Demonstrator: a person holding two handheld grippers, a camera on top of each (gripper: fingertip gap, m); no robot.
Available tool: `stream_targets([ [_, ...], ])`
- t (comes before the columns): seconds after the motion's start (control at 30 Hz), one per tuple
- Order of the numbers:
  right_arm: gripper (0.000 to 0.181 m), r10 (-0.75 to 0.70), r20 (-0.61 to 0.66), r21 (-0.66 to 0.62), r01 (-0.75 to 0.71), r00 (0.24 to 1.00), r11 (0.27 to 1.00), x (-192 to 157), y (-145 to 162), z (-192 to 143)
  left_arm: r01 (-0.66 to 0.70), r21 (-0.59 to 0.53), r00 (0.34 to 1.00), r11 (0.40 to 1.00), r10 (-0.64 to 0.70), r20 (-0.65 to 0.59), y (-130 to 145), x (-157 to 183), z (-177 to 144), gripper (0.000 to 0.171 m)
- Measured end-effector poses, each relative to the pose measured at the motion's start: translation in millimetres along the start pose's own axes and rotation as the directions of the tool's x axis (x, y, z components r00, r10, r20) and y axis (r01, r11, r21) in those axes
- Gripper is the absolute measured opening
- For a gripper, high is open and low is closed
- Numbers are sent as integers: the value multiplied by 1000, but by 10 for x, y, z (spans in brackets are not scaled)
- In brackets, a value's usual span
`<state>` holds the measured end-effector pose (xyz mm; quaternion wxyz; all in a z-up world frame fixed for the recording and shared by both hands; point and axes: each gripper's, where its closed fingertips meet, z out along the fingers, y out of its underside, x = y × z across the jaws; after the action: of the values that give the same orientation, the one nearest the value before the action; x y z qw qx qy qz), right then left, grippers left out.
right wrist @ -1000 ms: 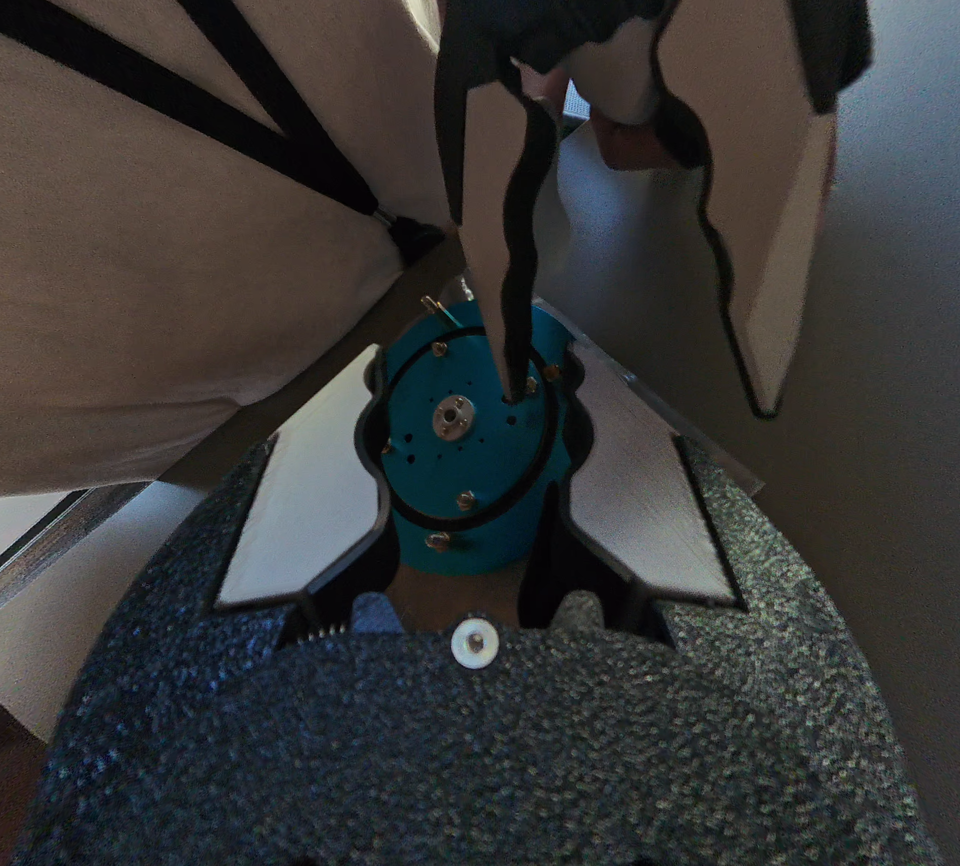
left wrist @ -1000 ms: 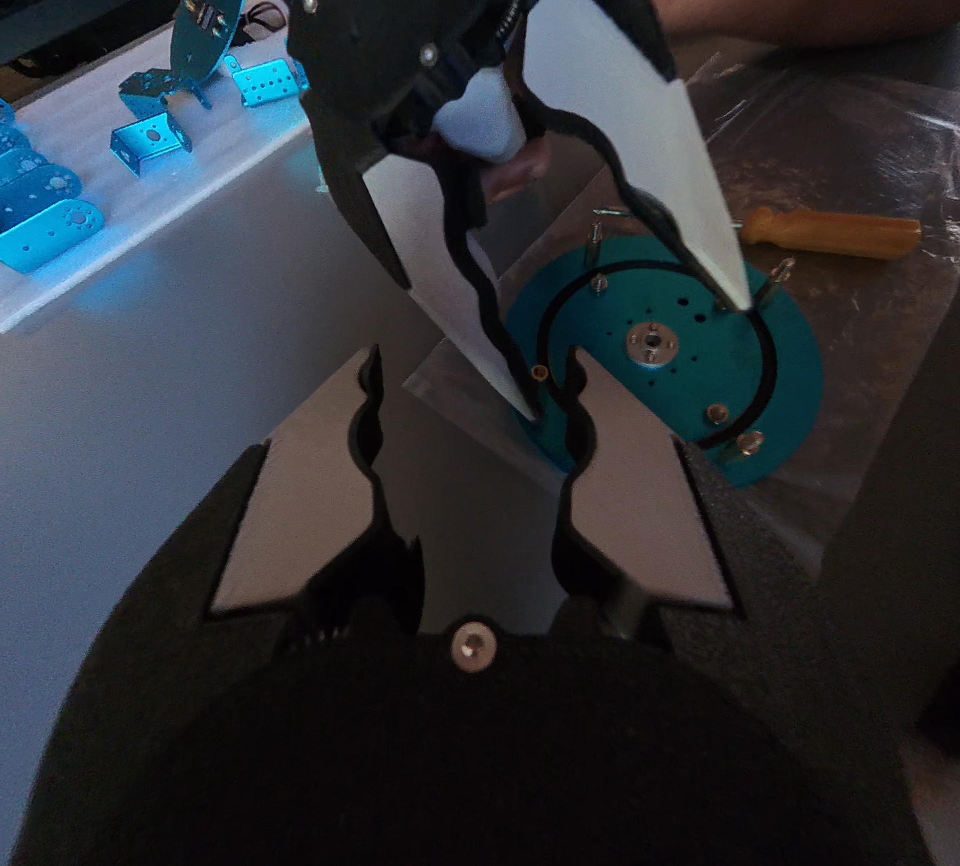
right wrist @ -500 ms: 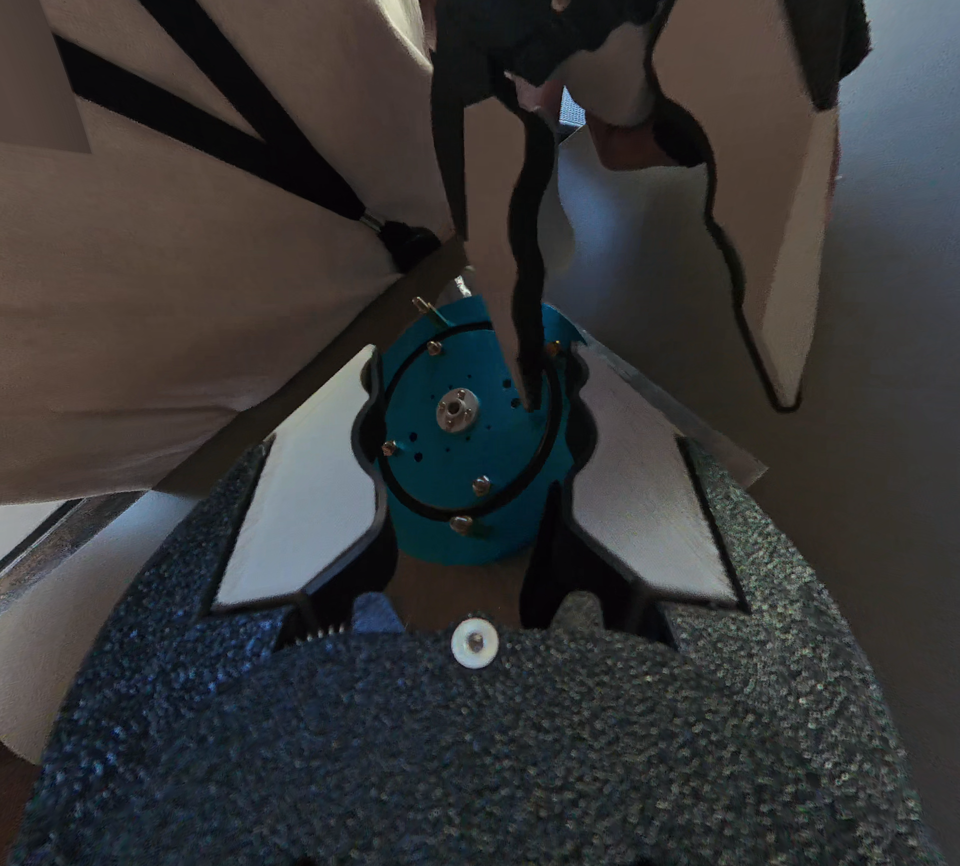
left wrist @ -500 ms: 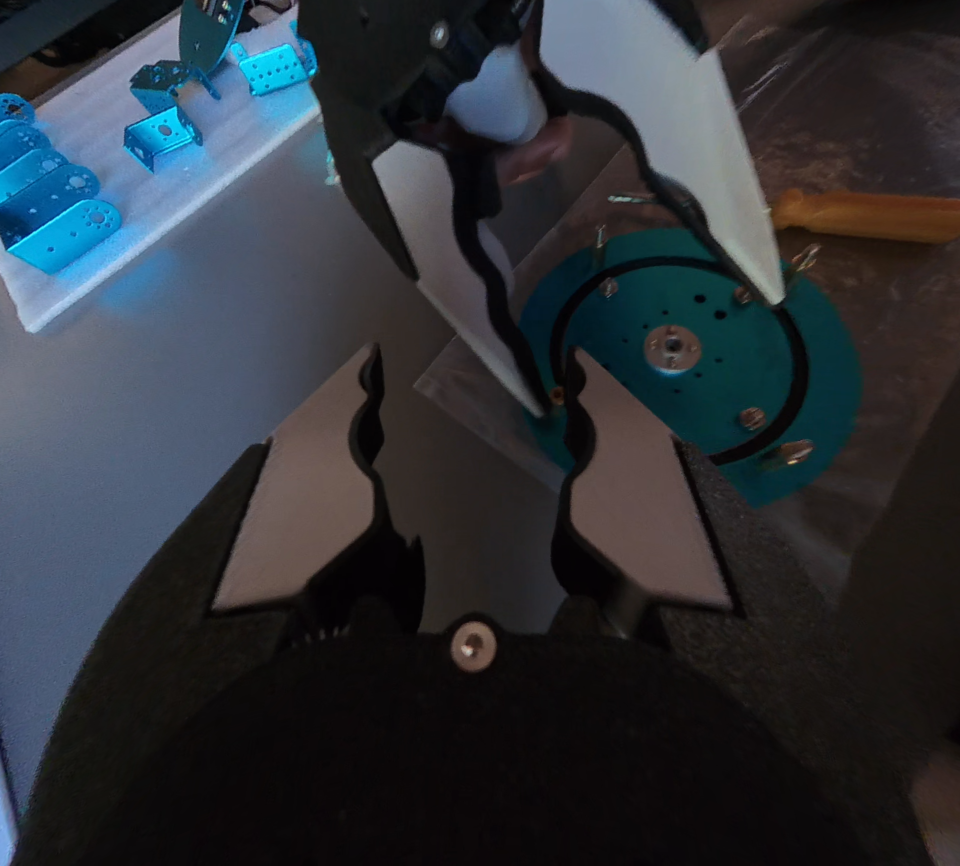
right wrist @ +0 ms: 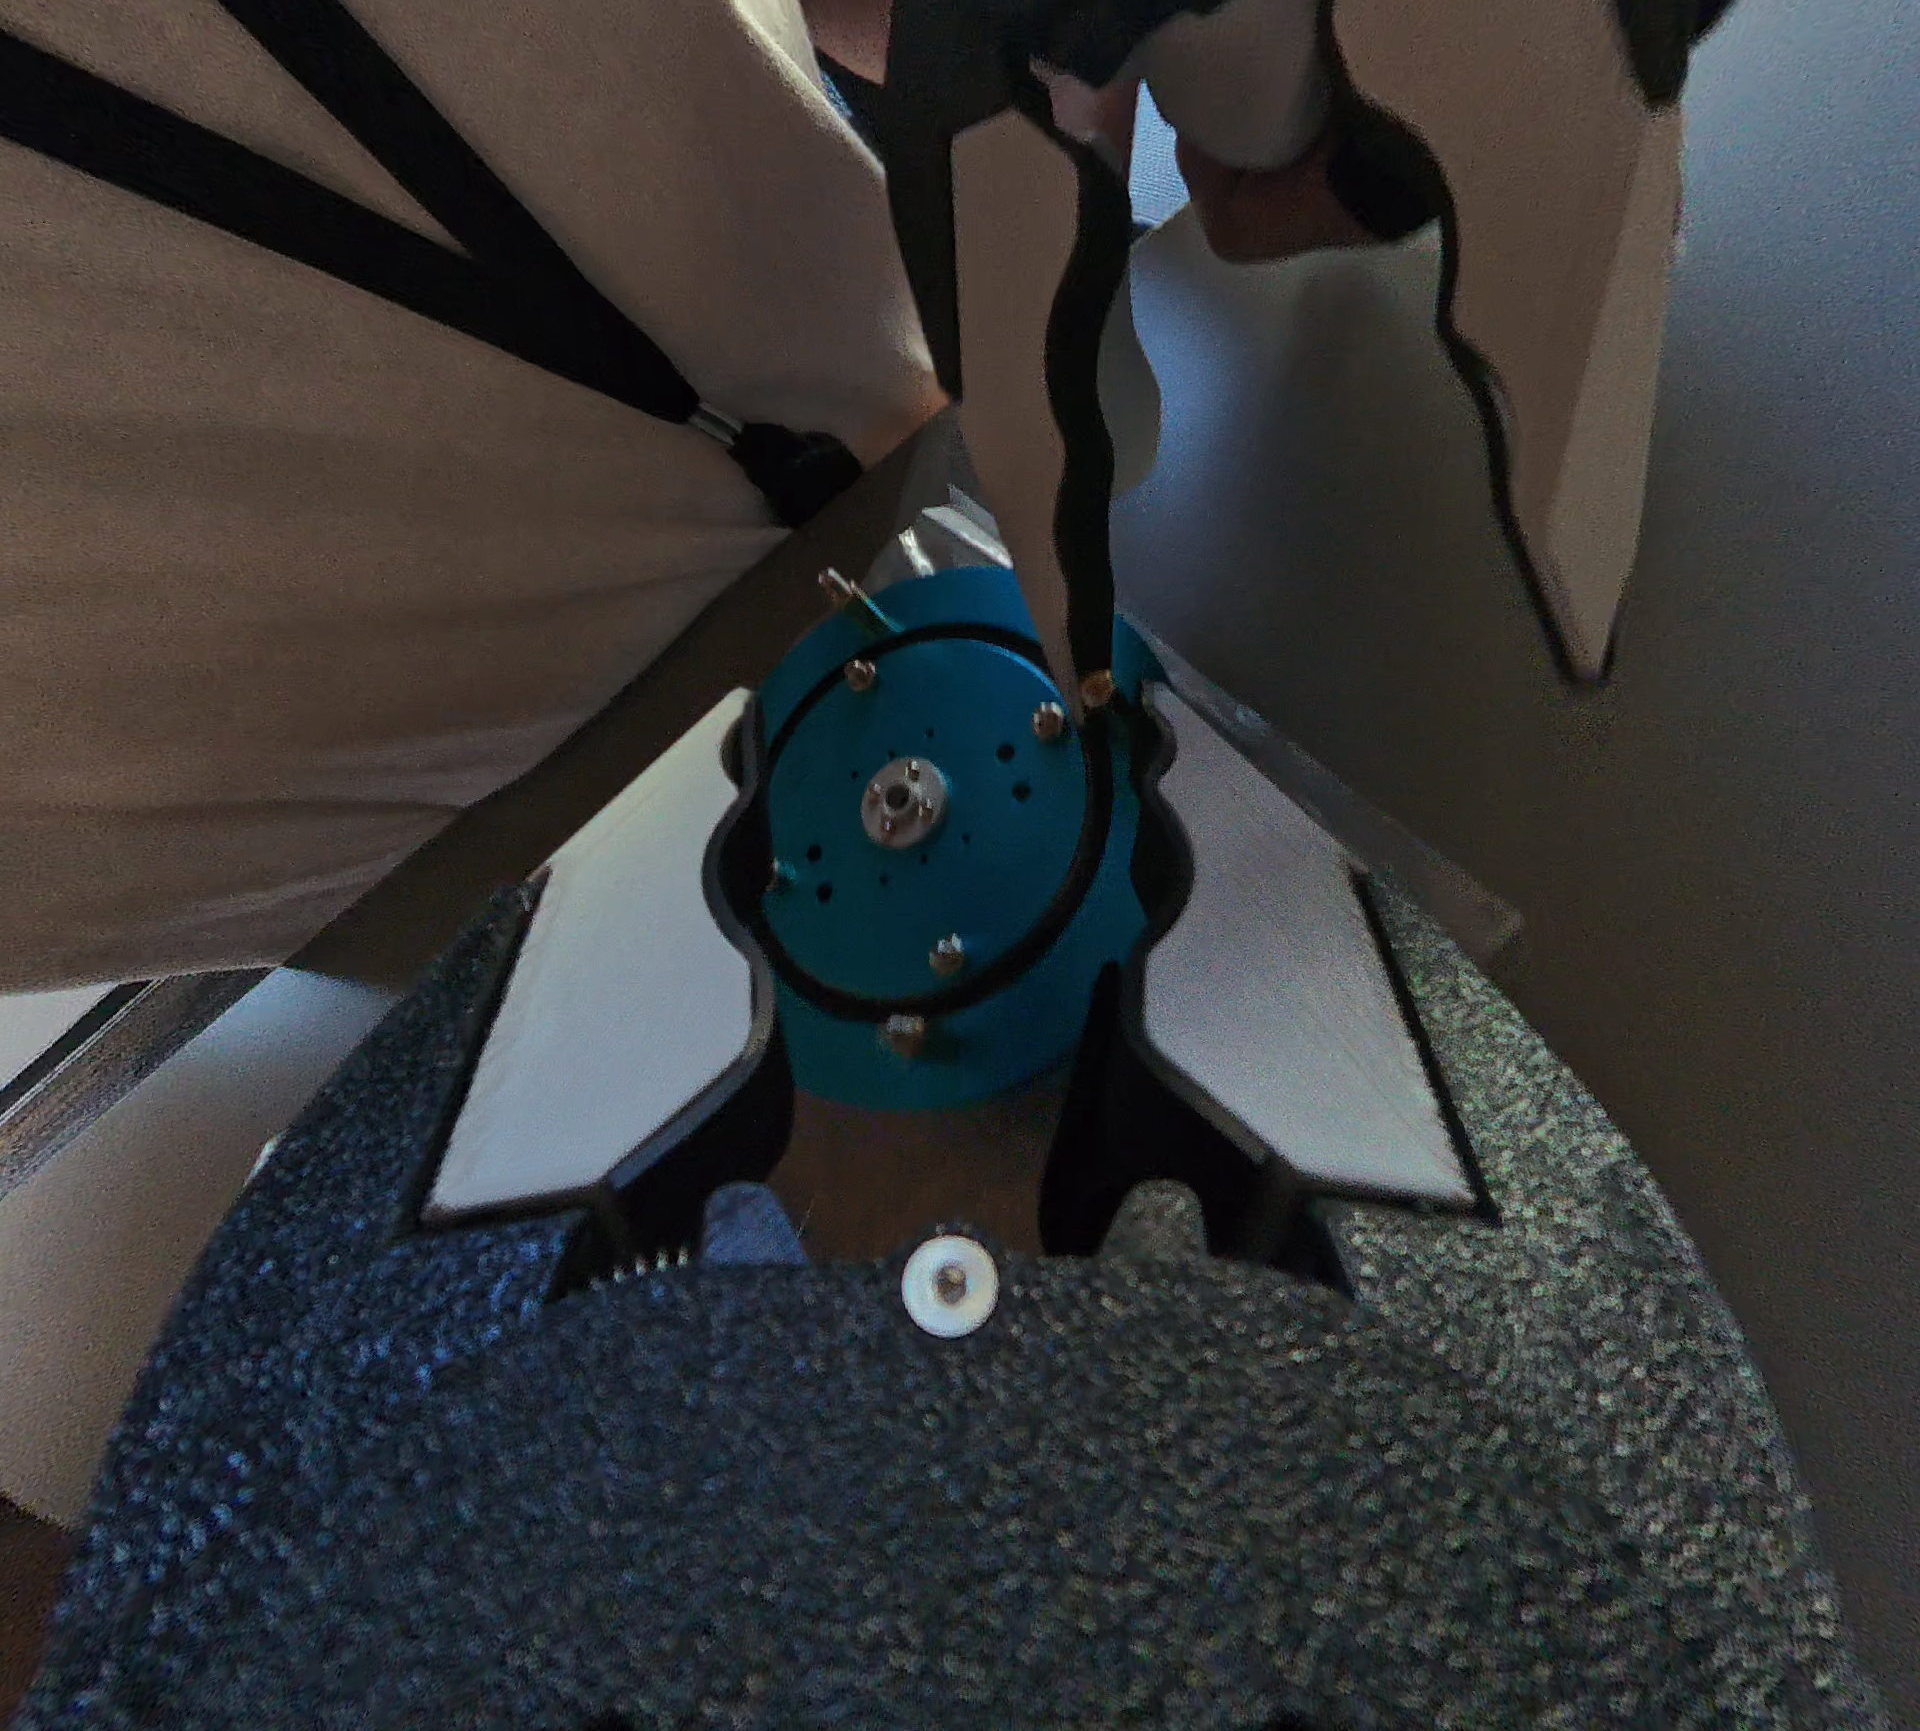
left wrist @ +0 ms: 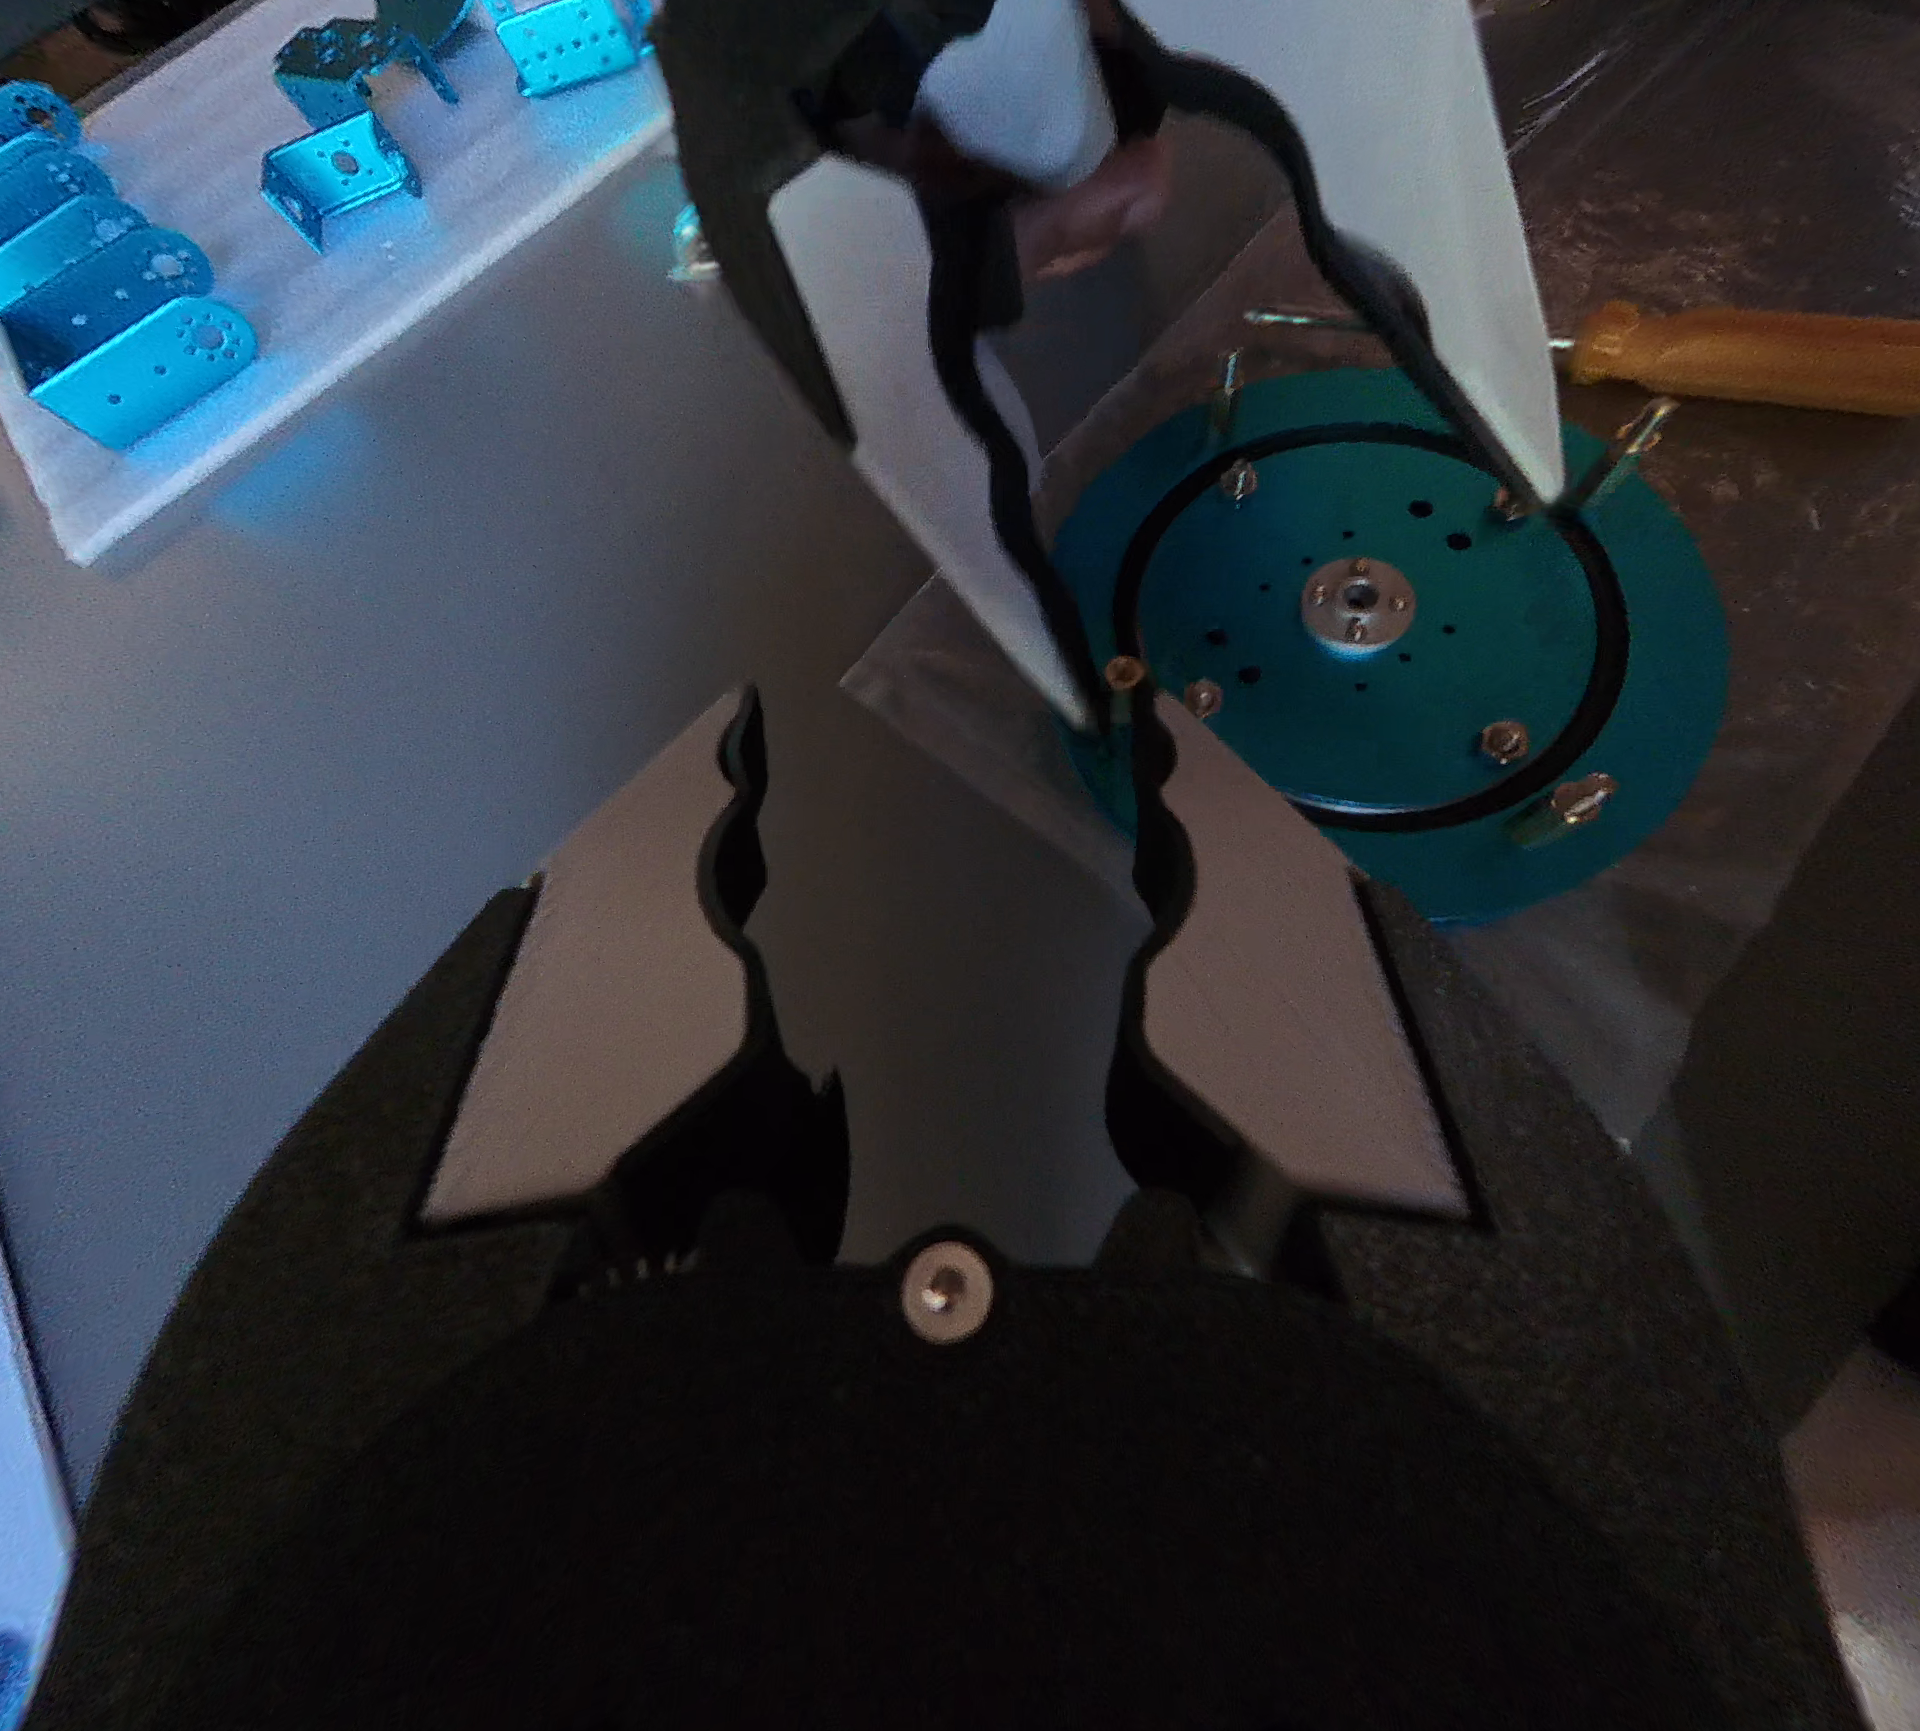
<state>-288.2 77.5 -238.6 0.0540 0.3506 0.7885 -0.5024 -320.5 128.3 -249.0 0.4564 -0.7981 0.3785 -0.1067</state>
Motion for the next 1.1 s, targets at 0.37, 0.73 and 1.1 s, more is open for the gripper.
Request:
stream_targets([
  [0.37, 71, -25, 1, 16, 25, 1000, 1000, 66, -96, 111, -11, 36, 1000, 999, 12, -26, -127, 75, -1, 69],
  [0.73, 55, 2, -112, 34, 1, 994, 999, 96, -10, -284, 85, 6, 996, 996, -85, 25, 149, -158, -339, 67],
  [1.1, 27, 61, -411, 21, -58, 909, 998, 318, -197, -46, 97, 92, 971, 991, -114, 210, 217, -561, -748, 54],
])
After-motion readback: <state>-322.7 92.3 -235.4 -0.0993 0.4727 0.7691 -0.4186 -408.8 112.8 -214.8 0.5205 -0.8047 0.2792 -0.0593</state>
